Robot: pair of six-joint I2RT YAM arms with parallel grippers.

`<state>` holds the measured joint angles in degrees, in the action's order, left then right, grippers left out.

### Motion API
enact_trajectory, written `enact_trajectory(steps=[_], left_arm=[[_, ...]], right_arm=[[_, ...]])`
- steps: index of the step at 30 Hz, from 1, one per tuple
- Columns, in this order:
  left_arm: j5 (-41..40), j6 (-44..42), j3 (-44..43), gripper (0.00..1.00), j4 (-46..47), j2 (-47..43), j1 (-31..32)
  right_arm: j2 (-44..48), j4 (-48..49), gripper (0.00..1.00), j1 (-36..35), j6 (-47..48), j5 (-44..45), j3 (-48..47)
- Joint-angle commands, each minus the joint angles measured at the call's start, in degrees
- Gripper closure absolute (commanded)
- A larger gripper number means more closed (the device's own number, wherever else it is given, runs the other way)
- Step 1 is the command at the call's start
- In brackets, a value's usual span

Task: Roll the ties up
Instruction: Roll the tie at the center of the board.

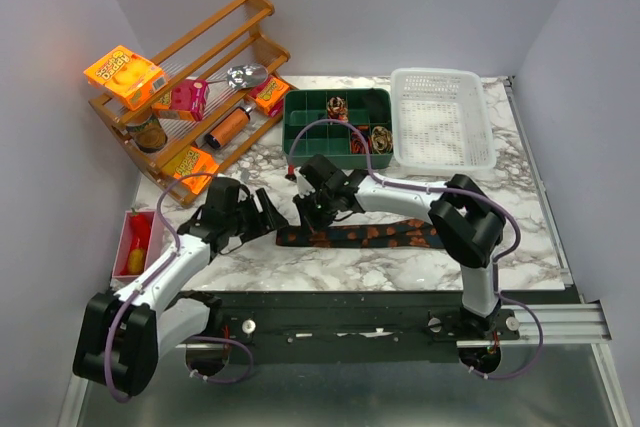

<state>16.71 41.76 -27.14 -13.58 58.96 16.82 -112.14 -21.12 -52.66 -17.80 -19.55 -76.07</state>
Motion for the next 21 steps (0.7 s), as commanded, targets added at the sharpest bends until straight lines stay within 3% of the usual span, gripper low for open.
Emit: enact_trajectory(steps=[1, 6, 21], left_arm=[[5.79, 1.3, 3.39, 0.24, 6.19, -0.6, -0.47], [6.85, 1.92, 6.3, 0.25, 11.38, 0.8, -0.56], [2.89, -0.1, 6.22, 0.27, 13.32, 4.58, -0.56]], right_arm=[[-2.21, -2.34, 0.99, 0.02, 1.63, 3.82, -3.11], [-3.7, -2.87, 0.99, 0.19, 1.63, 3.47, -3.82], [1.05, -4.01, 0.99, 0.37, 1.98, 3.73, -7.5]])
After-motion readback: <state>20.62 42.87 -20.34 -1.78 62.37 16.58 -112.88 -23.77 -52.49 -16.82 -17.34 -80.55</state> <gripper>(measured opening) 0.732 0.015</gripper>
